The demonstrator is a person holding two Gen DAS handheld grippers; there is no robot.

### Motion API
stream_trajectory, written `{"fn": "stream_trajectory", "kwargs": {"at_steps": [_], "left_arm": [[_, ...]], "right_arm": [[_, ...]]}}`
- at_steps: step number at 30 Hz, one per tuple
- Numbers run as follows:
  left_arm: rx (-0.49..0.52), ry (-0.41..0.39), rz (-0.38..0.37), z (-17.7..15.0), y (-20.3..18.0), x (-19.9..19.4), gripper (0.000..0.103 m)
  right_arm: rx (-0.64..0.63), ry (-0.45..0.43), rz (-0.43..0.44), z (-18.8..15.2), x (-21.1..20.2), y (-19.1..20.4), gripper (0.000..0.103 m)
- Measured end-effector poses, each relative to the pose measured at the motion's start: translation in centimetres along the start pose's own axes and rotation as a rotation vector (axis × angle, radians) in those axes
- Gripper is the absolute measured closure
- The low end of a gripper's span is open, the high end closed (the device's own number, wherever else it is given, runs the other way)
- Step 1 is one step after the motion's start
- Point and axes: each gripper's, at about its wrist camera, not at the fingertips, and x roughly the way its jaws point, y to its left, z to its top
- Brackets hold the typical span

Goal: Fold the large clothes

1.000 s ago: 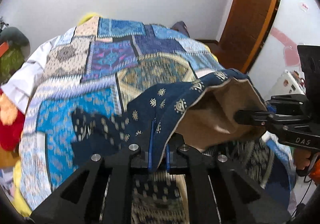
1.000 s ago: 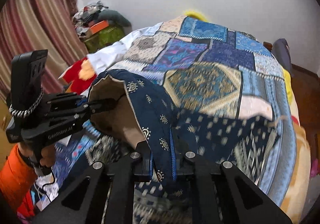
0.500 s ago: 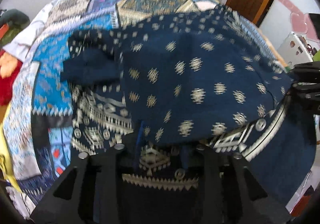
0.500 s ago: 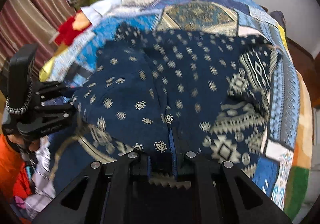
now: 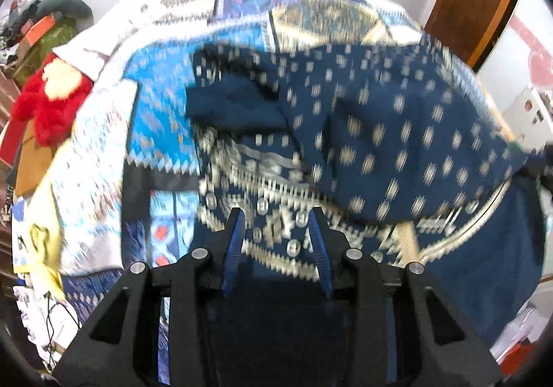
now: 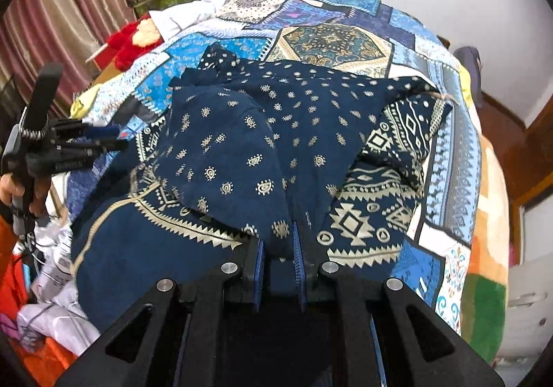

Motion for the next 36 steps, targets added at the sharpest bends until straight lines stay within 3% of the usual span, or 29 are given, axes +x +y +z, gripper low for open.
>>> {"fn": "stream_trajectory", "kwargs": {"at_steps": [5, 9, 11, 16, 23, 28, 36], "left_arm": [[0.042, -0.110, -0.003, 3.7, -1.8, -2.0, 0.047], [0.080, -0.152, -0.018, 6.7, -4.0, -1.7, 0.042], [0.091, -0.160, -0.027, 7.8, -4.9, -1.3, 0.036], [0.125, -0.124, -0.049, 9.7, -7.1, 1.8, 0.034], [0.166, 0.025, -0.049, 7.6, -8.5, 8.2, 0.033], [0.229, 0.008, 0.017, 5.5, -9.0, 9.4, 0.020], [0.112, 0.047, -0.089, 3.5, -6.5, 8.8, 0.015]], "right_arm": [[0.034, -0.004, 0.027, 0.1, -1.5, -1.0, 0.091], [0.049, -0.063, 0.023, 1.2, -3.9, -2.1, 0.091], [0.058, -0.094, 0.007, 2.2, -4.9, -2.8, 0.091], [0.067, -0.119, -0.037, 5.4, -4.0, -3.9, 0.091], [0.040, 0.018, -0.039, 7.5, 4.3, -3.5, 0.091], [-0.036, 0.134, -0.197, 6.4, 10.2, -3.4, 0.091], [0.017, 0.149, -0.124, 6.2, 9.7, -5.7, 0.091]]}}
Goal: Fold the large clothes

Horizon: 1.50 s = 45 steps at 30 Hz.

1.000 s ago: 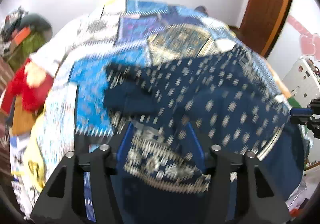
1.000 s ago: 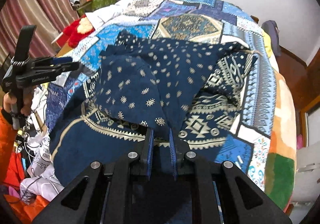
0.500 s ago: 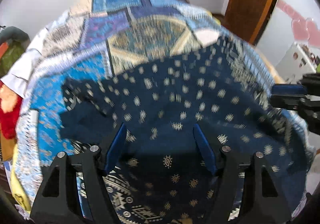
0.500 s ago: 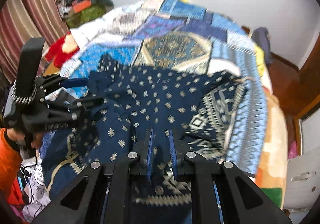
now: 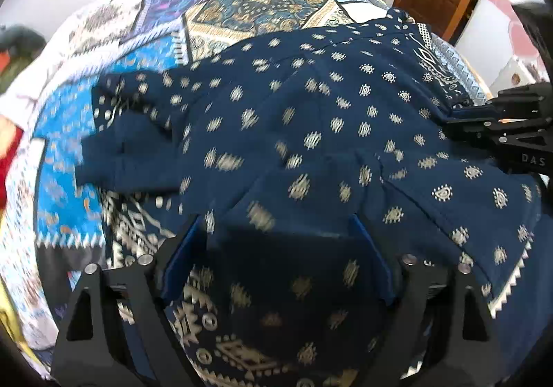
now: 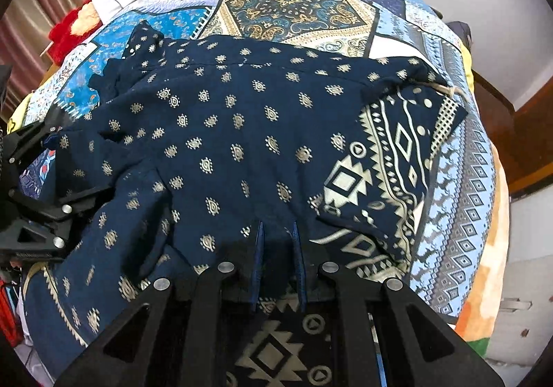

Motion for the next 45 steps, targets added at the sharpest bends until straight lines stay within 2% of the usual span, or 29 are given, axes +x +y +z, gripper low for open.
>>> {"fn": "stream_trajectory", "kwargs": {"at_steps": [1, 3, 4, 5, 6, 7, 10, 13, 18, 21, 24, 27, 31, 34, 39, 40, 41, 42, 43, 44, 45], "left_arm": [[-0.005, 0.003, -0.004, -0.4, 0.0, -0.2, 0.015], [-0.008, 0.004, -0.012, -1.4, 0.1, -0.8, 0.015], [-0.012, 0.000, -0.010, -1.8, 0.2, -1.0, 0.015], [-0.020, 0.000, -0.009, -2.2, 0.3, -1.3, 0.015], [-0.030, 0.005, -0.013, -2.7, 0.5, -1.6, 0.015], [-0.039, 0.007, -0.018, -2.8, 0.8, -1.8, 0.015], [-0.058, 0.016, -0.024, -3.5, 1.6, -2.9, 0.015], [-0.058, -0.013, 0.000, -3.5, 2.5, -4.8, 0.015], [-0.107, -0.092, 0.090, -1.5, 6.0, -7.5, 0.014], [-0.189, -0.108, 0.147, 0.4, 9.4, -7.2, 0.012], [-0.294, -0.082, 0.138, 2.0, 13.1, -5.3, 0.012], [-0.367, -0.041, 0.124, 2.9, 16.2, -2.4, 0.012], [-0.440, 0.079, 0.106, 3.5, 19.2, 3.1, 0.012], [-0.421, 0.076, 0.024, 4.6, 19.6, 5.3, 0.012], [-0.350, 0.085, -0.009, 7.4, 19.0, 9.0, 0.014], [-0.343, 0.080, -0.007, 7.9, 18.7, 9.5, 0.022], [-0.334, 0.073, 0.006, 8.3, 18.4, 9.8, 0.034], [-0.327, 0.063, 0.043, 8.9, 18.0, 10.1, 0.040], [-0.327, 0.057, 0.059, 9.2, 17.7, 10.2, 0.054], [-0.329, 0.054, 0.055, 9.6, 17.3, 10.1, 0.069], [-0.331, 0.055, 0.051, 9.9, 17.2, 10.1, 0.075]], "right_arm": [[-0.004, -0.001, -0.008, -0.2, -0.2, 0.0, 0.091], [-0.012, 0.000, -0.056, -0.6, -0.4, -0.1, 0.081], [-0.016, -0.011, -0.093, -0.9, -0.6, -0.2, 0.060], [-0.017, -0.025, -0.140, -1.2, -0.8, -0.4, 0.033], [-0.015, -0.039, -0.187, -1.4, -1.0, -0.7, 0.023], [-0.008, -0.064, -0.217, -1.7, -1.3, -1.3, 0.017], [0.055, -0.049, -0.139, -2.3, -1.9, -3.0, 0.017], [0.119, -0.055, -0.095, -2.5, -2.9, -4.5, 0.017], [0.178, -0.100, -0.049, -2.3, -4.8, -6.2, 0.017], [0.224, -0.134, -0.009, -2.0, -5.8, -7.3, 0.017], [0.286, -0.163, 0.020, -1.2, -6.0, -9.0, 0.016], [0.324, -0.138, 0.036, -0.5, -5.0, -10.4, 0.016], [0.394, -0.086, 0.063, 0.6, -1.7, -12.6, 0.016], [0.406, -0.074, 0.107, 1.6, 0.3, -13.2, 0.016], [0.391, -0.123, 0.133, 4.6, 2.8, -13.5, 0.016], [0.398, -0.145, 0.153, 5.5, 3.1, -13.6, 0.019], [0.405, -0.157, 0.173, 6.1, 3.5, -13.6, 0.026], [0.411, -0.163, 0.193, 6.6, 3.8, -13.7, 0.032], [0.405, -0.154, 0.213, 7.3, 4.5, -13.6, 0.039], [0.382, -0.136, 0.187, 8.2, 5.2, -13.1, 0.041], [0.363, -0.134, 0.164, 8.7, 5.4, -12.7, 0.044]]}}
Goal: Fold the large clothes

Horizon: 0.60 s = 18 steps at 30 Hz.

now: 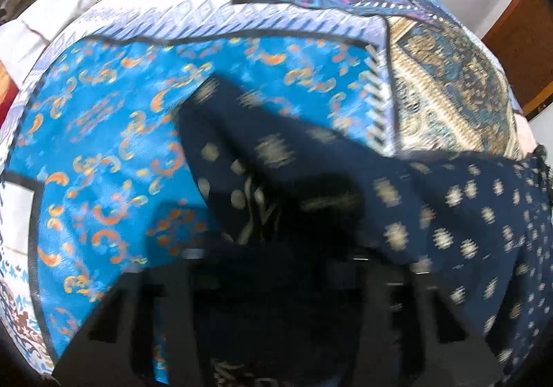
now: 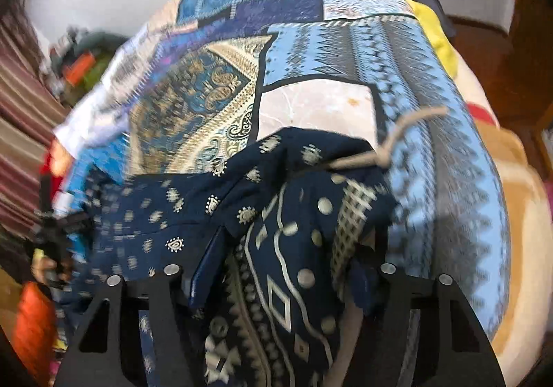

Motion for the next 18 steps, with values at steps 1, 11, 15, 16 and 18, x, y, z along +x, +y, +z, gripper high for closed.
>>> {"fn": "stream_trajectory", "kwargs": {"at_steps": [1, 11, 15, 16, 18], "left_arm": [[0.004, 0.001, 0.014, 0.2, -0.4, -0.1, 0.080], [-0.054, -0.181, 0.037, 3.3, 2.8, -7.9, 0.087], [-0.097, -0.185, 0.080, 4.3, 5.2, -8.5, 0.087], [-0.099, -0.176, 0.097, 4.2, 5.8, -8.1, 0.087], [-0.118, -0.144, 0.120, 4.7, 6.7, -6.7, 0.086]], "right_arm": [[-0.047, -0.006, -0.030, 0.4, 0.5, 1.0, 0.055], [-0.224, -0.100, -0.094, 6.8, 1.0, 7.0, 0.088], [-0.246, -0.171, -0.130, 10.4, 0.8, 9.0, 0.089], [-0.234, -0.174, -0.124, 11.2, 1.2, 9.0, 0.089], [-0.229, -0.160, -0.115, 12.0, 2.0, 9.0, 0.089]]}}
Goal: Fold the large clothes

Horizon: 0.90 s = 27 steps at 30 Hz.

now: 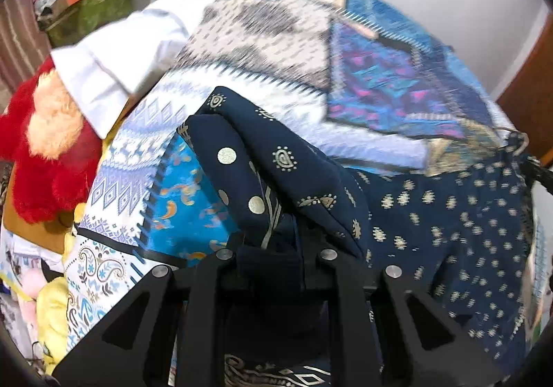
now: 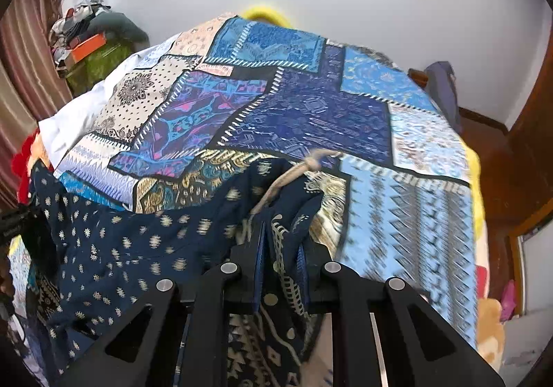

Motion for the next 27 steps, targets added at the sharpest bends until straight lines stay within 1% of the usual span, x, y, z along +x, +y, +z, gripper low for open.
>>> {"fn": "stream_trajectory", "kwargs": {"at_steps": [3, 4, 5, 6, 7, 8, 9, 10, 11, 12, 13, 15, 17, 19, 22, 25, 27], "left_arm": [[-0.056, 0.055, 0.004, -0.4, 1.5, 2.8, 0.083], [-0.065, 0.064, 0.009, -0.9, 1.9, 3.2, 0.077], [-0.069, 0.069, 0.016, -1.2, 2.2, 3.8, 0.075], [-0.060, 0.057, 0.013, -1.5, 2.2, 4.2, 0.074], [-0.045, 0.047, 0.015, -1.6, 2.1, 4.1, 0.073], [-0.027, 0.041, 0.019, -1.7, 1.8, 4.1, 0.073], [-0.005, 0.040, 0.028, -1.7, 1.5, 4.1, 0.073], [0.008, 0.040, 0.034, -1.7, 1.4, 4.1, 0.073], [0.018, 0.042, 0.041, -1.6, 1.1, 4.2, 0.072], [0.027, 0.044, 0.050, -1.6, 1.0, 4.1, 0.072], [0.030, 0.047, 0.057, -1.5, 1.0, 4.2, 0.070], [0.033, 0.048, 0.076, -1.5, 0.9, 3.9, 0.063], [0.042, 0.040, 0.104, -1.9, 0.9, 3.1, 0.053], [0.060, 0.026, 0.120, -2.4, 0.8, 1.7, 0.052], [0.088, 0.008, 0.113, -2.9, 0.3, -0.7, 0.052], [0.135, -0.030, 0.116, -3.8, -0.9, -4.1, 0.052], [0.165, -0.062, 0.103, -4.4, -1.7, -6.6, 0.051]], "right_arm": [[0.010, 0.057, -0.013, -0.1, 2.3, 0.0, 0.089], [0.002, 0.079, -0.030, -0.5, 3.2, 0.1, 0.088], [-0.011, 0.095, -0.049, -0.9, 3.9, 0.2, 0.088], [-0.029, 0.089, -0.063, -1.3, 4.3, 0.2, 0.087], [-0.039, 0.073, -0.073, -1.6, 4.2, 0.1, 0.080], [-0.047, 0.062, -0.094, -1.8, 4.1, 0.1, 0.059], [-0.054, 0.056, -0.151, -2.0, 4.1, 0.1, 0.042], [-0.060, 0.045, -0.242, -2.1, 4.1, -0.1, 0.015], [-0.066, 0.036, -0.276, -2.3, 4.1, -0.4, 0.011], [-0.063, 0.040, -0.259, -2.5, 4.2, -0.9, 0.011], [-0.034, 0.054, -0.220, -2.6, 4.1, -1.7, 0.011], [0.027, 0.073, -0.173, -2.8, 3.7, -2.9, 0.011], [0.064, 0.081, -0.163, -3.3, 2.7, -3.8, 0.011], [0.084, 0.086, -0.149, -4.1, 1.4, -4.1, 0.011], [0.084, 0.080, -0.104, -5.0, -1.3, -3.6, 0.011], [0.050, 0.041, -0.078, -5.5, -5.1, -2.2, 0.011], [0.032, 0.012, -0.067, -5.7, -7.3, -1.2, 0.011]]}}
